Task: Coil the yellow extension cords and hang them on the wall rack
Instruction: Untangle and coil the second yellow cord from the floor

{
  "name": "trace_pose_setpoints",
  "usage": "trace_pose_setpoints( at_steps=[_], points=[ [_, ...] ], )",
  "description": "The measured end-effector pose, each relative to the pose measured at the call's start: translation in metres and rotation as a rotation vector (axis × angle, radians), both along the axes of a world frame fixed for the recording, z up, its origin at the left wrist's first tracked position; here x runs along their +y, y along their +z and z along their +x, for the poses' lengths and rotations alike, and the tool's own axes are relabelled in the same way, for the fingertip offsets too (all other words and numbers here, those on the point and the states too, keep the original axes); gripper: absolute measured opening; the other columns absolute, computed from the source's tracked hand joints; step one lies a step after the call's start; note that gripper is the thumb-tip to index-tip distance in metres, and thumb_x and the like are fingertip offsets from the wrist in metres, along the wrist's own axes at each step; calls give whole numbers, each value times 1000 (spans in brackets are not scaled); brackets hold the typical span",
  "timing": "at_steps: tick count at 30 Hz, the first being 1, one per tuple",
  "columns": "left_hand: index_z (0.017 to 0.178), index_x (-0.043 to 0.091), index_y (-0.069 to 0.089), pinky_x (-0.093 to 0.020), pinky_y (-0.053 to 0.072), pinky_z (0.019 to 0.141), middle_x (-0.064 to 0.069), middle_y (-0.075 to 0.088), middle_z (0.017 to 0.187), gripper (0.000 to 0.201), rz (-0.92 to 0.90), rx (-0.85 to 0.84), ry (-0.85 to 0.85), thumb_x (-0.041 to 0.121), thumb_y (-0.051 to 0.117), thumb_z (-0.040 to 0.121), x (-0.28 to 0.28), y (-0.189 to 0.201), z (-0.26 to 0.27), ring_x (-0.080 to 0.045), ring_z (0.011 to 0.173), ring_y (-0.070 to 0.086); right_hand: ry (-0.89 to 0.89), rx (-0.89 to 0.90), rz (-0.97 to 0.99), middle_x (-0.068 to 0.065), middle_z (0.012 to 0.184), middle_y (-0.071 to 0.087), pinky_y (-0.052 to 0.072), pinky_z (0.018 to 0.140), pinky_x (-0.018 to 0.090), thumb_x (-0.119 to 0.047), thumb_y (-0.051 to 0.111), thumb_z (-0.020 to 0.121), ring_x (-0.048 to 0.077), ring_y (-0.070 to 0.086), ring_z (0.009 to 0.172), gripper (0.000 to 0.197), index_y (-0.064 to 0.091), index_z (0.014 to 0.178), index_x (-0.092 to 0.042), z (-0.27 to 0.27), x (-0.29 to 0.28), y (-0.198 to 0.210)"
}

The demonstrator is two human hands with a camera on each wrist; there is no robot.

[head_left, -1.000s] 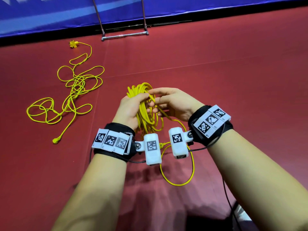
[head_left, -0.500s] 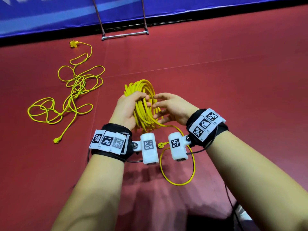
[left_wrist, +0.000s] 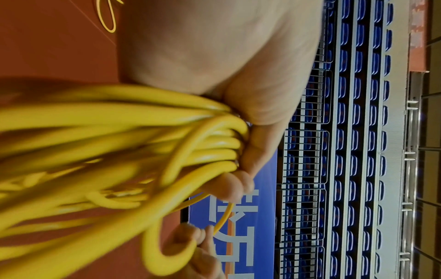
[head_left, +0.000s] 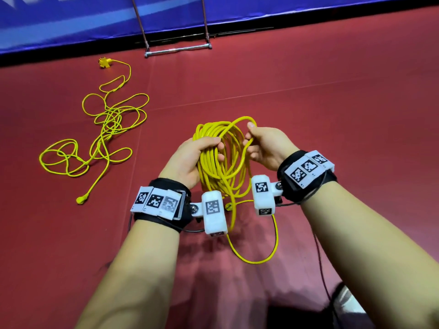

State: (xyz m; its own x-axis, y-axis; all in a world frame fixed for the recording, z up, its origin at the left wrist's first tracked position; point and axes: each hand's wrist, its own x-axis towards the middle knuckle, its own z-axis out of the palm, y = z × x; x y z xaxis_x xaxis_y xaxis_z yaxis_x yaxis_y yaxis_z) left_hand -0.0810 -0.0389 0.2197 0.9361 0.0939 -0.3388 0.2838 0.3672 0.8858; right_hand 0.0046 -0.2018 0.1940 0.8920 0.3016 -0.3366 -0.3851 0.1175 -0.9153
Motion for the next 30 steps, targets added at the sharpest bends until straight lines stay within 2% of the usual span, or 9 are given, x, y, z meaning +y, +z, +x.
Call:
trace_pose_setpoints(
  at_steps=[4,9,14,17,18,21,23,26,30],
  points=[
    [82,9,59,-25,49,48,-2,60,65,10,4,29,-39,8,57,92,0,-3,-2,-18,51,58,-148,254,212,1,48,52,37,32,17,-31,44,104,7,46,32,39,45,70,-12,11,-10,-2],
    [80,9,60,-26,48,49,-3,60,68,11,43,30,-42,9,59,91,-4,-7,0,-18,52,59,-271,247,225,2,45,50,41,34,17,-24,44,104,10,51,33,37,45,70,-10,9,-12,-10],
    [78,8,62,-30,47,53,-5,61,69,11,107,21,-39,8,61,89,-5,-7,1,-17,51,58,-340,270,224,8,59,49,46,35,21,-20,42,105,14,57,35,36,45,72,-7,8,-12,-22],
    [75,8,60,-24,45,47,-6,58,69,14,80,21,50,6,60,89,-2,-7,2,-17,47,54,-265,202,96,16,84,51,52,41,27,-15,45,103,21,64,47,17,50,92,-2,3,-3,-27],
    [75,8,60,-24,46,47,-6,58,69,14,60,15,95,6,60,88,-1,-6,3,-17,47,53,-228,170,55,17,94,51,55,44,30,-11,49,101,25,65,53,11,48,107,-2,0,0,-27],
    [71,8,60,-26,48,48,-4,59,62,17,64,1,228,4,59,88,1,-4,5,-15,45,54,-76,-18,-149,14,100,55,56,51,34,1,53,93,25,61,58,53,35,142,-11,-9,9,-28],
    [71,7,60,-26,48,46,-3,59,60,17,89,-9,262,3,59,88,3,-2,5,-14,44,54,33,-331,-330,12,107,59,54,61,33,7,52,86,20,60,68,57,46,138,-16,-14,17,-26],
    [70,7,60,-27,50,46,-3,59,57,18,95,-10,275,2,58,88,8,1,4,-14,43,54,331,-773,-563,3,123,63,44,95,25,9,53,75,13,58,105,59,63,126,-18,-16,25,-26],
    [71,5,60,-34,52,46,-4,59,56,18,13,-21,280,4,58,89,11,4,2,-15,44,55,519,-890,-654,5,104,69,41,84,18,-9,68,86,15,61,96,25,73,110,-14,-17,26,-35]
  ],
)
